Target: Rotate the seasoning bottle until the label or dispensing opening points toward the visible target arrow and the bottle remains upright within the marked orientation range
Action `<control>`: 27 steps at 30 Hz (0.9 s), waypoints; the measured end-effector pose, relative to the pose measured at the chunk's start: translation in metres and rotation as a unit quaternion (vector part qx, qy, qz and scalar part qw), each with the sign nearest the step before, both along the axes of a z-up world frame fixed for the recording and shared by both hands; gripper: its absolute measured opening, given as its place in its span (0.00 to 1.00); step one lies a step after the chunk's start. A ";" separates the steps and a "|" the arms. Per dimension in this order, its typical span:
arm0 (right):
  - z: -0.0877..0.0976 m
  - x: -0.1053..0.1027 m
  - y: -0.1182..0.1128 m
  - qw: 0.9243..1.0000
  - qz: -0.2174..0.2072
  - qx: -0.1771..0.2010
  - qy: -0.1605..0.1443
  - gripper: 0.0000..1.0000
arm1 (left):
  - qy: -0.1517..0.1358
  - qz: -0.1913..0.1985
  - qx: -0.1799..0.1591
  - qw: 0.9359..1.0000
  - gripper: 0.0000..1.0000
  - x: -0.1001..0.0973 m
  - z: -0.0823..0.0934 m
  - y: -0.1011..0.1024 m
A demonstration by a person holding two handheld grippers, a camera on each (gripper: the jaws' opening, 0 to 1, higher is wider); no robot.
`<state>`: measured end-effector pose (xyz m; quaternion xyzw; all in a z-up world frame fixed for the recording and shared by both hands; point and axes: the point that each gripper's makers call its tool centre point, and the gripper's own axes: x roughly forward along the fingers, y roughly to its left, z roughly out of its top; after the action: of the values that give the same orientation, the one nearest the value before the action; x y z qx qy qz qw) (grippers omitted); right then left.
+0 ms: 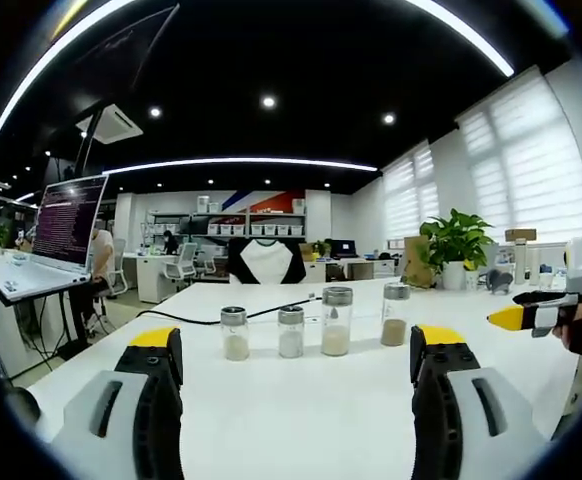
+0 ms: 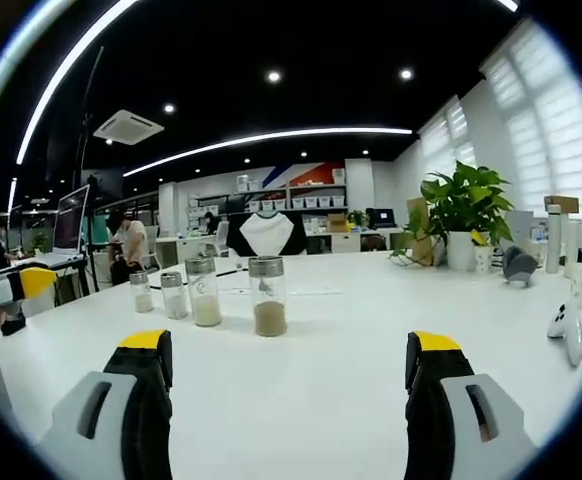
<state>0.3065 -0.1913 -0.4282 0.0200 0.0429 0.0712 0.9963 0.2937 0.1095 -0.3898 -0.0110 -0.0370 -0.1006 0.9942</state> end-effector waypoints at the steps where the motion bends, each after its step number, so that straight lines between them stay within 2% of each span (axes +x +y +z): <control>1: 0.001 0.001 0.002 1.000 0.001 0.002 0.001 0.99 | 0.000 0.001 0.000 1.000 1.00 0.000 0.000 0.001; 8: 0.012 0.006 0.017 1.000 0.018 -0.014 0.003 0.99 | 0.001 0.009 0.004 1.000 1.00 0.000 -0.004 0.005; 17: 0.030 0.017 0.046 0.998 0.050 -0.021 -0.010 0.99 | 0.004 0.006 0.003 1.000 1.00 0.000 -0.008 0.003; 27: 0.042 0.046 0.063 0.997 0.070 -0.025 -0.010 0.99 | 0.008 0.000 0.016 1.000 1.00 -0.003 -0.010 0.000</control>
<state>0.3523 -0.1280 -0.3862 -0.0089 0.0363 0.1402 0.9894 0.2907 0.1094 -0.4003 0.0038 -0.0278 -0.1014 0.9944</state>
